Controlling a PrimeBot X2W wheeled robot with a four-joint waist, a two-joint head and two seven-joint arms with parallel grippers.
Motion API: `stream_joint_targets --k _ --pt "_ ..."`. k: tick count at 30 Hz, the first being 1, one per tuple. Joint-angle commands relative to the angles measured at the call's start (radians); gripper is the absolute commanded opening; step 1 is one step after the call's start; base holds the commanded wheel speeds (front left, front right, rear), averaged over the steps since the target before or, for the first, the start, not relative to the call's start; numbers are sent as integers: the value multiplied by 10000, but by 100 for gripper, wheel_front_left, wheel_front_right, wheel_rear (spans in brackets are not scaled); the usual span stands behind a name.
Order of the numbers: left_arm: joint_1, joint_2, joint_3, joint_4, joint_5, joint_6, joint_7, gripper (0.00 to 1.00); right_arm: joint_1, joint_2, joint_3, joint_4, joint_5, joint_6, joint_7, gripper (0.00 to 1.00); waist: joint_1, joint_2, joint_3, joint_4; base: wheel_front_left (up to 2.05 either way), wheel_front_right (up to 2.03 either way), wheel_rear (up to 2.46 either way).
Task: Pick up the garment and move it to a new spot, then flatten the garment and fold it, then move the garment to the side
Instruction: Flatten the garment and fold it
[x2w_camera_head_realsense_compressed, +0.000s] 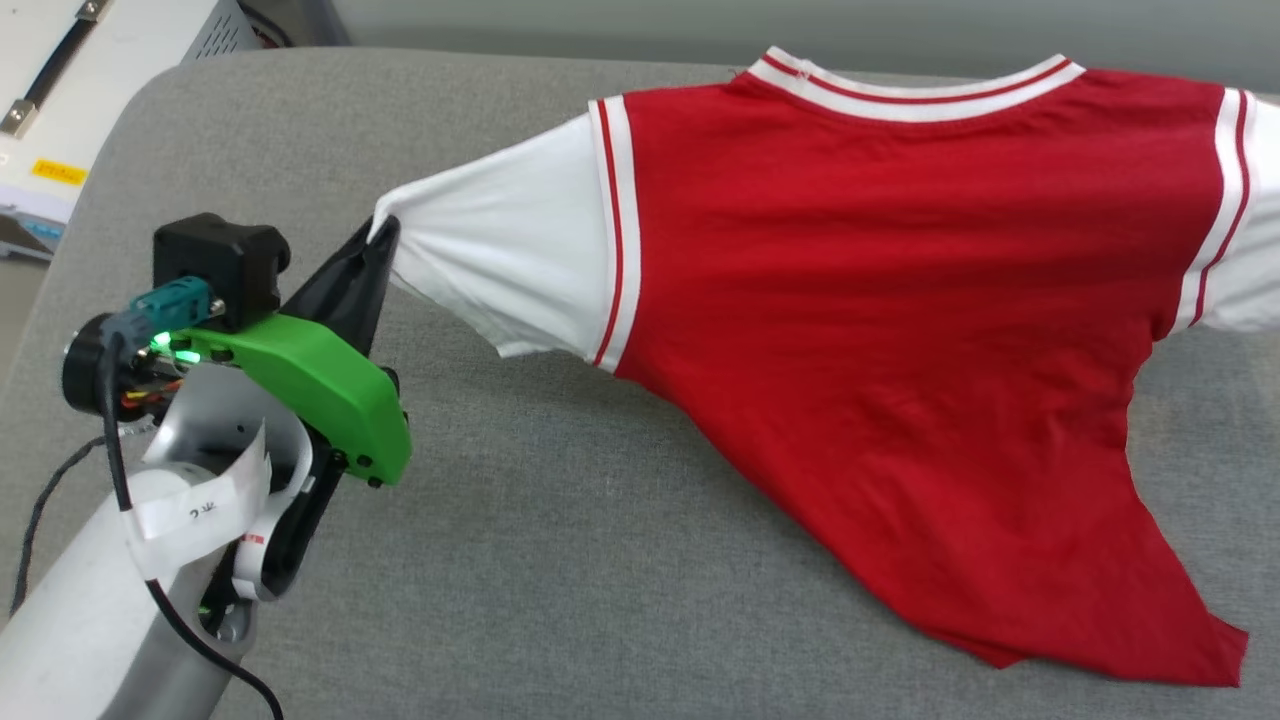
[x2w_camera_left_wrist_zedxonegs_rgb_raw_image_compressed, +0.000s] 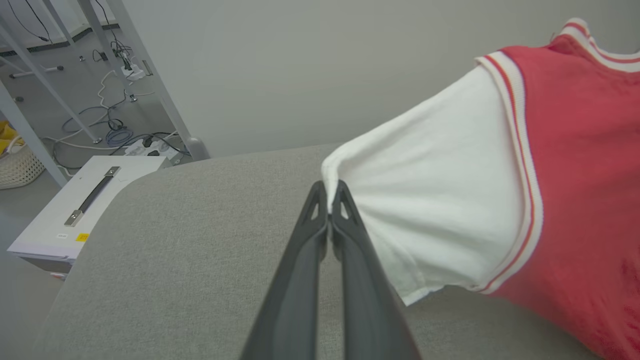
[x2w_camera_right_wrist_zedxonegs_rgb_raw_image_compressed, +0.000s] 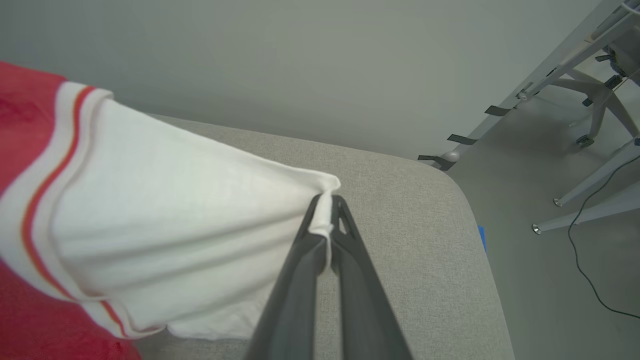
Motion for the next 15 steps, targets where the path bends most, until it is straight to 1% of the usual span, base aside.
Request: stream_joint_targets --k 1,8,15 --pt "-210 217 187 -80 100 12 -118 0 -239 -174 -88 -140 75 -9 -164 0 1 0 -684 -326 0 0 0" --pt "-687 567 759 -588 179 33 -415 0 -801 -430 -243 -725 313 -9 -502 0 1 0 -1220 -501 0 0 0" --pt "-1177 1021 1086 -943 305 -14 -283 0 -1327 -624 -239 -1176 508 -9 -542 0 1 0 -1358 -658 0 0 0"
